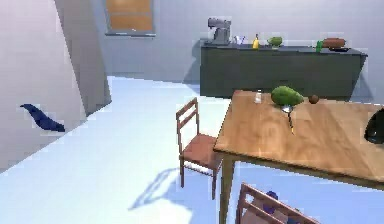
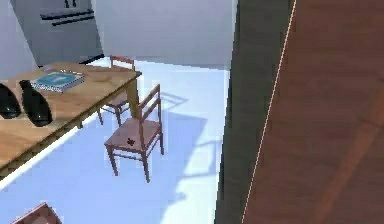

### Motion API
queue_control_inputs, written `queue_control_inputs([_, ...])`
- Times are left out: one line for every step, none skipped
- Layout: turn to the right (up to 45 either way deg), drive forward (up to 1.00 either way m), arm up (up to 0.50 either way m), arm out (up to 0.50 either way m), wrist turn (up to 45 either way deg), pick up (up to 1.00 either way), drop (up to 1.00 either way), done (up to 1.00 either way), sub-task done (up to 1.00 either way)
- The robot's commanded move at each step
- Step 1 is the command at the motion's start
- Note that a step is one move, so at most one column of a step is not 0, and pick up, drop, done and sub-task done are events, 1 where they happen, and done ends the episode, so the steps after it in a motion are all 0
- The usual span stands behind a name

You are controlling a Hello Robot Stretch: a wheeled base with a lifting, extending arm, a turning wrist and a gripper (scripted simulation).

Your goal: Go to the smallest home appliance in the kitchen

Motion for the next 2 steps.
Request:
queue_control_inputs([-33.0,0.0,0.0,0.0,0.0,0.0,0.0,0.0,0.0])
queue_control_inputs([0.0,1.0,0.0,0.0,0.0,0.0,0.0,0.0,0.0])
